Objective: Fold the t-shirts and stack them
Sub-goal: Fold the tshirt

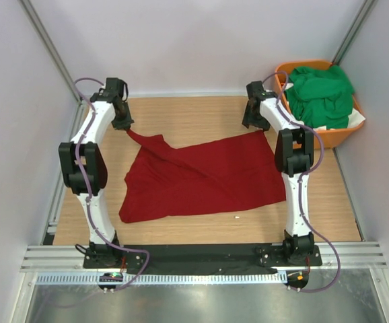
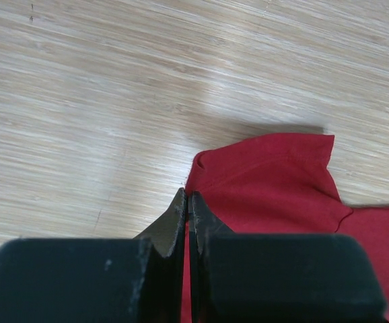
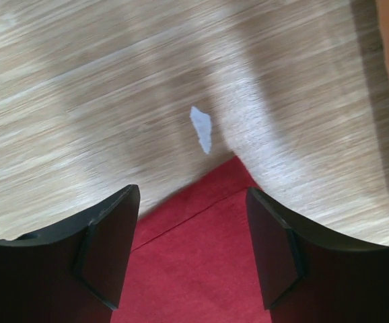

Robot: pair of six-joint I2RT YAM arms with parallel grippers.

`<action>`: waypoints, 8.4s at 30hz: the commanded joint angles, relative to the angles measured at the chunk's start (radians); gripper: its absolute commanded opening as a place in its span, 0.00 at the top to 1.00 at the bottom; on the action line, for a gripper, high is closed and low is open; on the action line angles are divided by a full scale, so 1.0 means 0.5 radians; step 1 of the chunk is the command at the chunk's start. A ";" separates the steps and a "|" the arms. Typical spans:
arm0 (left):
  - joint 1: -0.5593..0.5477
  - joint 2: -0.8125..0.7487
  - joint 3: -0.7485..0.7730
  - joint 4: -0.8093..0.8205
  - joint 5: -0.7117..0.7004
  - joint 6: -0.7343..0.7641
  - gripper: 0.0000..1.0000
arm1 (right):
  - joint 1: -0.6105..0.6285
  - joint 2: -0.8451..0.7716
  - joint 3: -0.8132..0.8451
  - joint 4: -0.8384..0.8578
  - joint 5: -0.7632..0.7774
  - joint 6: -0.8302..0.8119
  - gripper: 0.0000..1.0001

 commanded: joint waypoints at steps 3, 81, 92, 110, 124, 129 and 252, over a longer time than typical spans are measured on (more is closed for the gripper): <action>0.014 0.007 0.096 -0.028 0.032 0.025 1.00 | -0.035 -0.062 -0.097 0.072 0.075 0.016 0.35; -0.582 -1.248 -0.928 -0.374 -0.265 0.034 1.00 | -0.421 -1.758 -1.901 0.425 -0.023 0.123 0.99; -0.685 -1.352 -1.164 -0.758 -0.234 -0.328 0.94 | -0.421 -1.679 -2.015 0.455 0.078 0.117 0.99; -0.747 -1.436 -1.480 -0.247 -0.112 -0.675 0.42 | -0.394 -1.911 -2.107 0.458 -0.032 0.163 0.21; -0.747 -0.865 -1.753 0.413 -0.130 -0.963 0.51 | -0.139 -1.568 -2.215 0.790 -0.517 0.062 0.30; -0.744 -0.650 -1.729 0.494 -0.170 -0.973 0.55 | -0.096 -1.393 -2.224 0.830 -0.514 0.104 0.31; -1.935 -1.316 -2.425 0.954 -0.498 -1.430 0.43 | 1.428 -2.240 -3.116 1.205 -0.241 1.298 0.41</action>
